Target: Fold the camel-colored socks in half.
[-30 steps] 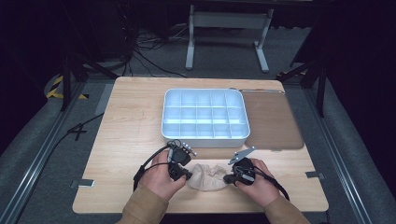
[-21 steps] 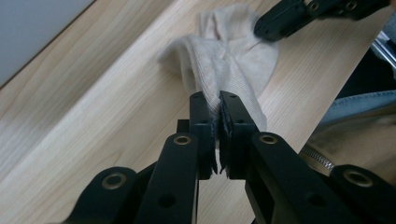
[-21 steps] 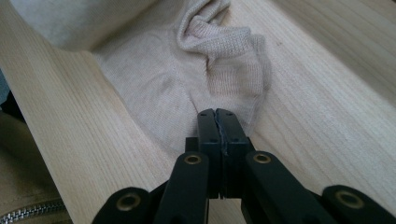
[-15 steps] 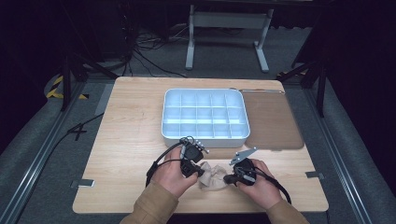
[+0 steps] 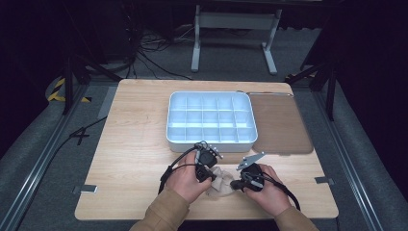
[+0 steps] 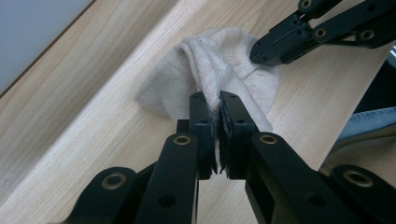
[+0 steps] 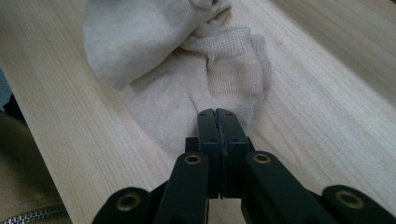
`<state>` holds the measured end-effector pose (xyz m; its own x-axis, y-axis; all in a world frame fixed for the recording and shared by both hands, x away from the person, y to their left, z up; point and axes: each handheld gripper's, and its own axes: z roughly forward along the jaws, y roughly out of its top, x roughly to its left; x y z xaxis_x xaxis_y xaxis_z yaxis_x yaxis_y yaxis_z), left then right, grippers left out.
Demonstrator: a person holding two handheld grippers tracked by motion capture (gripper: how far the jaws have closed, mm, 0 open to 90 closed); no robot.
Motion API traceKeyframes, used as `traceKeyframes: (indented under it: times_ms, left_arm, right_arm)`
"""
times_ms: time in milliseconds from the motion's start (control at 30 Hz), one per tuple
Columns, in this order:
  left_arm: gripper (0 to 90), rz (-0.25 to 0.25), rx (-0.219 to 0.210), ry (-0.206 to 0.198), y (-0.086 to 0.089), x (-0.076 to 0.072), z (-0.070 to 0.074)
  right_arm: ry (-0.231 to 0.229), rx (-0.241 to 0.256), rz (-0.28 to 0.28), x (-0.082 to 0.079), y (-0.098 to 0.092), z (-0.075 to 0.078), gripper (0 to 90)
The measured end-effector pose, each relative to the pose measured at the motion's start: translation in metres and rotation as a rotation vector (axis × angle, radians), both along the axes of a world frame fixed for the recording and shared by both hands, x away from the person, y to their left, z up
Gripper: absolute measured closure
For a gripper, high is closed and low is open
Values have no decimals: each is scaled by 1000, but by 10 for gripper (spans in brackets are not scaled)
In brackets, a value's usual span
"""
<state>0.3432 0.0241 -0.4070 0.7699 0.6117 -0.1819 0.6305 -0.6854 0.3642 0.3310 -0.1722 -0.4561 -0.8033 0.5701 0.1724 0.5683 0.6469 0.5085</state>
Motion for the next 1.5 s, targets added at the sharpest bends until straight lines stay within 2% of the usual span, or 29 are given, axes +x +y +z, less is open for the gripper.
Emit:
traceKeyframes:
  times_ms: [67, 167, 567, 667, 733, 900, 1033, 1067, 1133, 1200, 1300, 1500]
  left_arm:
    - [851, -8, 9, 10, -3, 0, -4]
    - [849, -13, 1, 9, -4, 2, -8]
    - [840, -5, -3, 16, -6, 2, -13]
    - [762, -1, -52, 33, -4, 2, -10]
    - [707, 0, -85, 38, -1, 1, -6]
    - [598, 16, -136, 25, 10, -3, 3]
    - [578, 35, -167, -3, 25, -8, 15]
    - [575, 35, -167, -3, 25, -8, 15]
    - [575, 44, -167, -11, 31, -11, 19]
    - [576, 56, -170, -12, 36, -13, 21]
    - [578, 70, -168, -21, 42, -16, 23]
    - [587, 109, -147, -38, 60, -22, 25]
  right_arm:
    - [-1, 2, 0, 0, 0, 0, 900]
    - [-2, 4, -3, 0, 0, 0, 900]
    - [-4, 5, -12, -1, 0, 0, 900]
    - [-8, 4, -3, -1, -1, 0, 890]
    - [-3, 9, -8, -1, -1, 1, 850]
    - [-28, 29, -12, -3, -5, 15, 808]
    - [-68, 50, -33, -4, -11, 31, 811]
    - [-68, 50, -33, -4, -11, 31, 811]
    - [-96, 83, -34, -5, -11, 44, 820]
    - [-109, 105, -25, -5, -9, 50, 825]
    - [-117, 118, -14, -4, -4, 54, 828]
    - [-126, 130, 44, -1, 18, 59, 841]
